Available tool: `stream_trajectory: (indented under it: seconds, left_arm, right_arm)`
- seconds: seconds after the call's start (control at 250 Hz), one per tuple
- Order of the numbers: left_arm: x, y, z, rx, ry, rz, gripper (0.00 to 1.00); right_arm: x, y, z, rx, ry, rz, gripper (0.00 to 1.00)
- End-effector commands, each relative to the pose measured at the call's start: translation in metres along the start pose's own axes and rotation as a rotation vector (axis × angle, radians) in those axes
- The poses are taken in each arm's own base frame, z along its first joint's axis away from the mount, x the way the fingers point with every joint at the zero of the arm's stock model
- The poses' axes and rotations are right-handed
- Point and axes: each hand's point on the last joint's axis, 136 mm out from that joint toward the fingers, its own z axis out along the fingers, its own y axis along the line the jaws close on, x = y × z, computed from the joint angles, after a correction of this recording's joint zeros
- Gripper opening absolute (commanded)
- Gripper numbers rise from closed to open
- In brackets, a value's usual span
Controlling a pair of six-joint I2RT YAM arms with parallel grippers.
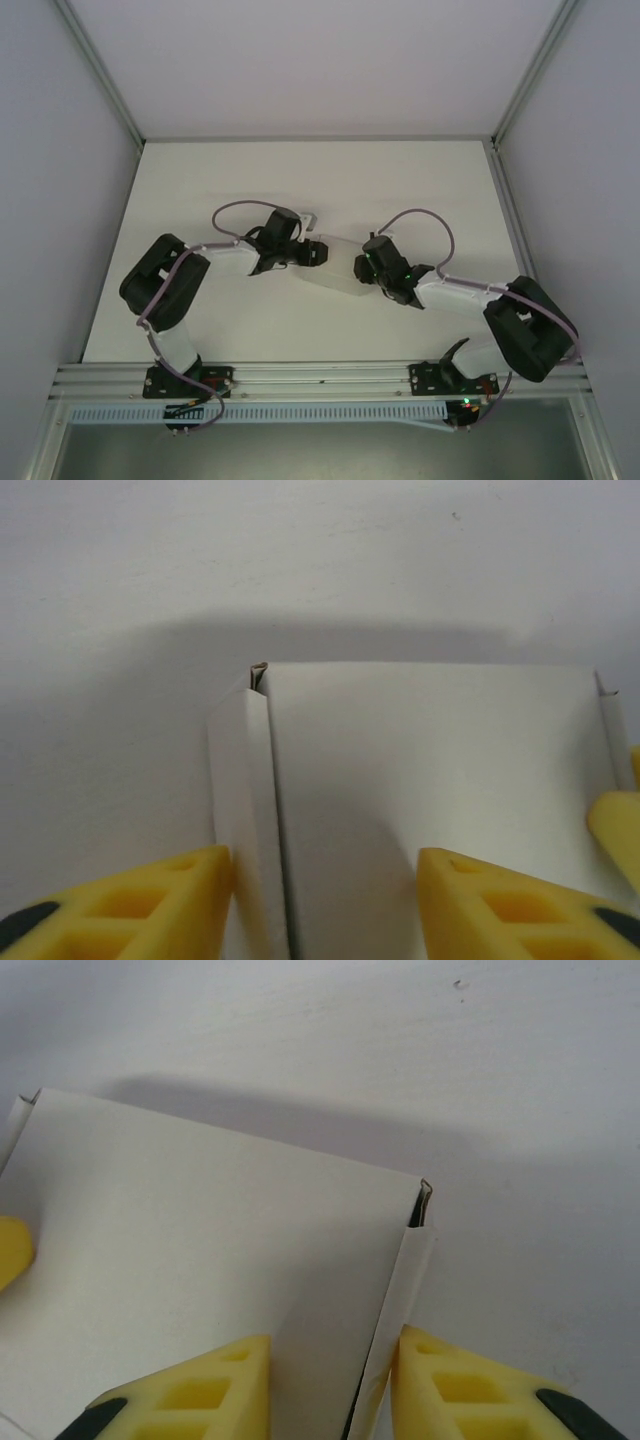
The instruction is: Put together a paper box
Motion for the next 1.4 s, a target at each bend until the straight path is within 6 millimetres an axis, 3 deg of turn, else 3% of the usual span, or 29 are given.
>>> stream_trajectory:
  seconds: [0.0, 0.16, 0.224, 0.351, 0.599, 0.671, 0.783, 1.09, 1.306, 1.397]
  left_arm:
    - [0.013, -0.003, 0.007, 0.043, 0.044, -0.014, 0.44]
    - [0.019, 0.010, 0.004, 0.026, 0.046, -0.051, 0.30]
    - [0.020, 0.016, 0.002, 0.020, 0.039, -0.073, 0.24]
    - [0.022, 0.027, -0.003, 0.015, 0.015, -0.119, 0.14]
    - [0.017, 0.035, -0.019, 0.077, -0.056, -0.201, 0.10]
    - [0.017, 0.038, -0.023, 0.111, -0.074, -0.230, 0.09]
    - [0.015, 0.036, -0.029, 0.190, -0.101, -0.261, 0.08]
    - [0.014, 0.042, -0.037, 0.240, -0.145, -0.309, 0.04]
    - [0.015, 0.044, -0.039, 0.262, -0.155, -0.311, 0.05]
    - [0.014, 0.043, -0.040, 0.266, -0.162, -0.301, 0.06]
  right_arm:
    - [0.017, -0.015, 0.008, 0.047, 0.081, -0.030, 0.32]
    - [0.002, -0.010, 0.005, 0.032, 0.066, -0.025, 0.54]
    - [-0.007, -0.006, -0.001, 0.027, 0.051, -0.019, 0.57]
    - [-0.022, 0.001, -0.017, -0.009, -0.001, 0.037, 0.77]
    - [-0.034, 0.001, -0.046, -0.131, -0.125, 0.248, 0.97]
    - [-0.036, -0.004, -0.049, -0.147, -0.139, 0.313, 0.99]
    - [-0.035, 0.004, -0.050, -0.220, -0.113, 0.323, 1.00]
    - [-0.026, 0.033, -0.028, -0.351, 0.021, 0.314, 0.99]
    - [-0.020, 0.042, -0.005, -0.424, 0.097, 0.338, 0.89]
    - [-0.024, 0.055, -0.001, -0.499, 0.103, 0.331, 0.87]
